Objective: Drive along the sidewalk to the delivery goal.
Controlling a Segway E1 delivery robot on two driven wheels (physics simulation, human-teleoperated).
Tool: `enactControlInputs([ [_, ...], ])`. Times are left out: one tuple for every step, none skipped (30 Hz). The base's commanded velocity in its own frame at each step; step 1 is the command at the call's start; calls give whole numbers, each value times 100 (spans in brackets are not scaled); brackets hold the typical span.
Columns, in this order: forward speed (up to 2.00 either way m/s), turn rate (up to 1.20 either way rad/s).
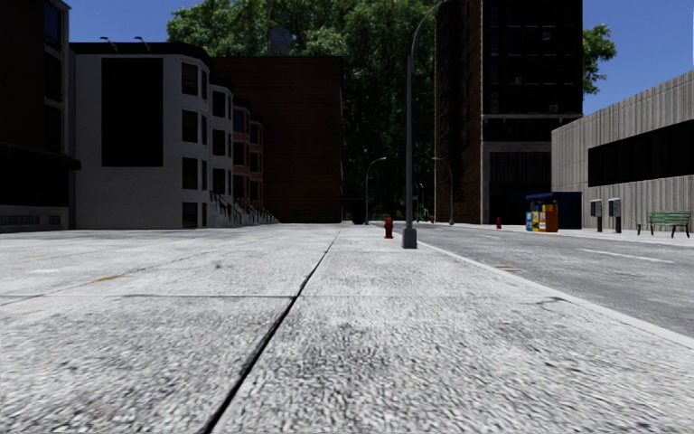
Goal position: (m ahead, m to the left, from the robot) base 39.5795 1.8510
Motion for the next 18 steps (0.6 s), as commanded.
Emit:
enactControlInputs([
  [200,38],
  [200,44],
  [200,46],
  [200,46],
  [200,46],
  [200,43],
  [200,28],
  [200,28],
  [200,0],
  [200,0],
  [200,0],
  [200,0],
  [200,0],
  [200,0],
  [200,0],
  [200,0],
  [200,0],
  [200,0],
])
